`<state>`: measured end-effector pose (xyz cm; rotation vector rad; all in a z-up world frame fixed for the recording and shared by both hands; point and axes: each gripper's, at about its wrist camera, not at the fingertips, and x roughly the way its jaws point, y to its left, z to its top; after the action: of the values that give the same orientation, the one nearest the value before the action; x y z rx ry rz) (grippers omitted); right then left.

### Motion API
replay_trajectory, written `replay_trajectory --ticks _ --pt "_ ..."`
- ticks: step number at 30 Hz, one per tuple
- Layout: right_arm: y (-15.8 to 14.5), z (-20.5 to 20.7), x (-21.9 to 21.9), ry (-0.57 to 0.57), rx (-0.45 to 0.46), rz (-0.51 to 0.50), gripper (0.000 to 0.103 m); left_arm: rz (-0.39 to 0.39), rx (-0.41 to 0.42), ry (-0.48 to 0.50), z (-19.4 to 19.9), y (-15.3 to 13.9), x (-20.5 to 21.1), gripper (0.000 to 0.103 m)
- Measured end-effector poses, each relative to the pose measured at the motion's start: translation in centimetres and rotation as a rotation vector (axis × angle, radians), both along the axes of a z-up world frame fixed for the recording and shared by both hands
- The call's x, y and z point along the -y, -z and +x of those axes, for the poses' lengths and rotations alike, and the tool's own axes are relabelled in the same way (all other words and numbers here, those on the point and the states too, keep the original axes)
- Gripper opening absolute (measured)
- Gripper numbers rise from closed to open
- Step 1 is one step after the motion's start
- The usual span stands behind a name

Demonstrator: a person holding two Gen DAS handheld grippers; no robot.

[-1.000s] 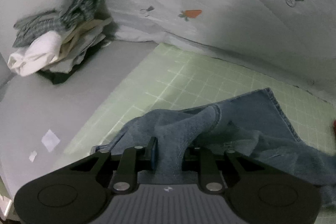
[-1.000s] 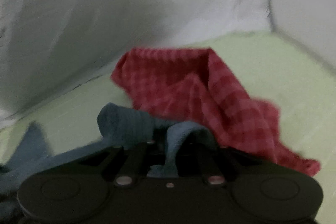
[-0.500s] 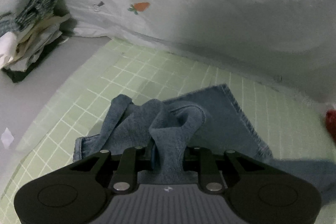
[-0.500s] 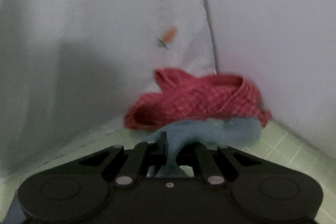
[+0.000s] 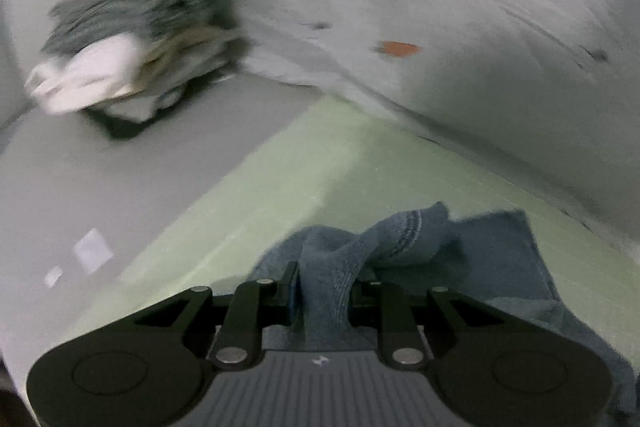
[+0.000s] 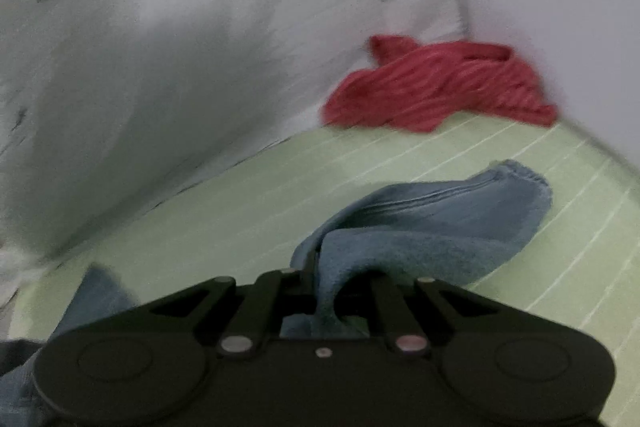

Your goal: Fold clothes

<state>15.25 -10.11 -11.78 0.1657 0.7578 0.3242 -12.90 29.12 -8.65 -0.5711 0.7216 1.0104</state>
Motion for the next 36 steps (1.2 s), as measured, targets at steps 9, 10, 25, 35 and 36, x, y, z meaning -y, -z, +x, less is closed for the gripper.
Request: replay_trajectory --ticks 9,10,25,35,36 --pt "-0.8 -9.6 -9.5 -0.215 -0.014 -0.087 0.063 -0.020 0.062 -0.051 -8.7 -0.2 -2.4 0.023" --pt "-0.8 -10.4 -9.9 -0.218 -0.018 -0.095 0.071 -0.035 0.090 -0.045 -9.4 -0.2 -2.4 0.023" --pt "-1.9 -15.9 -4.7 0.017 -0.043 -0.128 0.082 -0.051 0.149 0.708 -0.6 -1.6 8.8 0.027" --pt "-3.6 -17.2 -5.6 -0.064 -0.018 -0.063 0.086 -0.115 0.078 0.701 -1.0 0.4 9.0 0.053" --pt "-3.8 -17.1 -6.3 -0.100 -0.018 -0.045 0.086 -0.118 0.078 0.689 -1.2 0.6 8.5 0.054"
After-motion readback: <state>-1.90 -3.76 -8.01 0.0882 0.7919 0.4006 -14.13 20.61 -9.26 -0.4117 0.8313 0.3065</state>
